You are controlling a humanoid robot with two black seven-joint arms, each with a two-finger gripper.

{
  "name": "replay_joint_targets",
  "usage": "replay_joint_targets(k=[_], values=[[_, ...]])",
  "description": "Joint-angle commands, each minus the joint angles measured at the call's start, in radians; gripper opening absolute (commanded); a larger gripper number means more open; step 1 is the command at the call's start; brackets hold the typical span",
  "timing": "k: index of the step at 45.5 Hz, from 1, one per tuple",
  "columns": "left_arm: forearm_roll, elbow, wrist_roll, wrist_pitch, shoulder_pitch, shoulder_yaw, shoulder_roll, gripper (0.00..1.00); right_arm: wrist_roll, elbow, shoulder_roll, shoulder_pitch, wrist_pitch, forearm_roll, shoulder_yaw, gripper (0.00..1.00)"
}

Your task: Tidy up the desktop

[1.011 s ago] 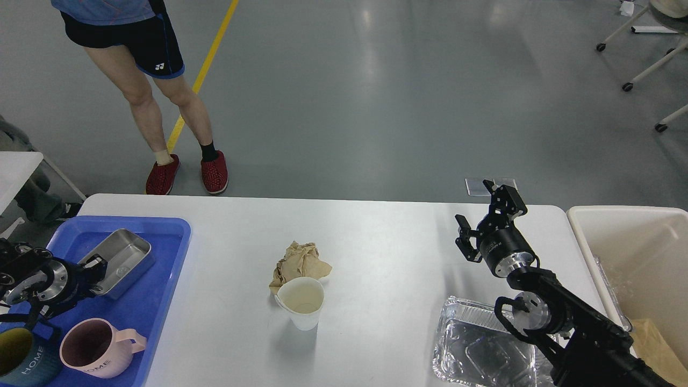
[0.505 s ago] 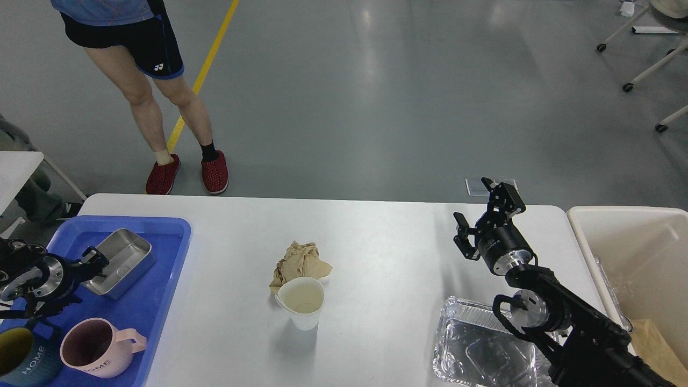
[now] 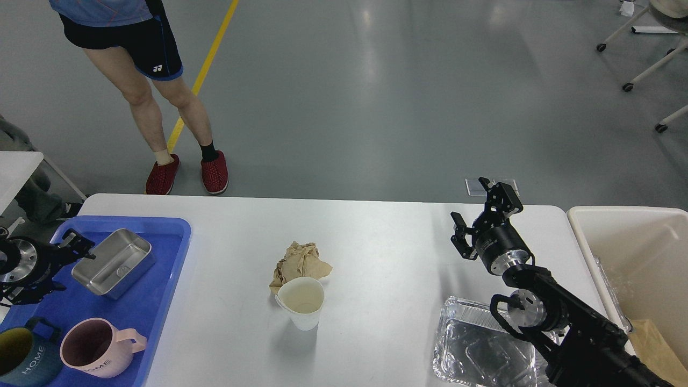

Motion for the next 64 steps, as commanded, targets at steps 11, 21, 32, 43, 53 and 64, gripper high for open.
replay_joint_targets(k=[11, 21, 32, 43, 53, 64], values=[[0.000, -0.320, -0.003, 0.007, -0.051, -0.044, 0.230, 0.79, 0.000, 0.001, 0.004, 0.002, -0.002, -0.001, 0.000, 1.00], [0.000, -0.604, -0.005, 0.011, -0.050, -0.134, 0.408, 0.80, 0.000, 0.001, 0.004, 0.002, -0.002, -0.001, 0.000, 1.00], [-0.005, -0.790, -0.014, 0.007, -0.048, -0.203, 0.537, 0.83, 0.000, 0.001, 0.004, 0.002, -0.002, -0.001, 0.000, 1.00], [-0.012, -0.870, -0.046, -0.006, -0.047, -0.212, 0.648, 0.87, 0.000, 0.001, 0.006, 0.002, -0.002, -0.001, 0.000, 1.00], [-0.011, -0.871, -0.305, -0.021, -0.042, -0.215, 0.654, 0.88, 0.000, 0.001, 0.007, 0.002, -0.002, -0.001, 0.000, 1.00], [-0.011, -0.876, -0.422, -0.041, -0.038, -0.206, 0.658, 0.89, 0.000, 0.001, 0.006, 0.001, -0.002, -0.001, 0.000, 1.00]])
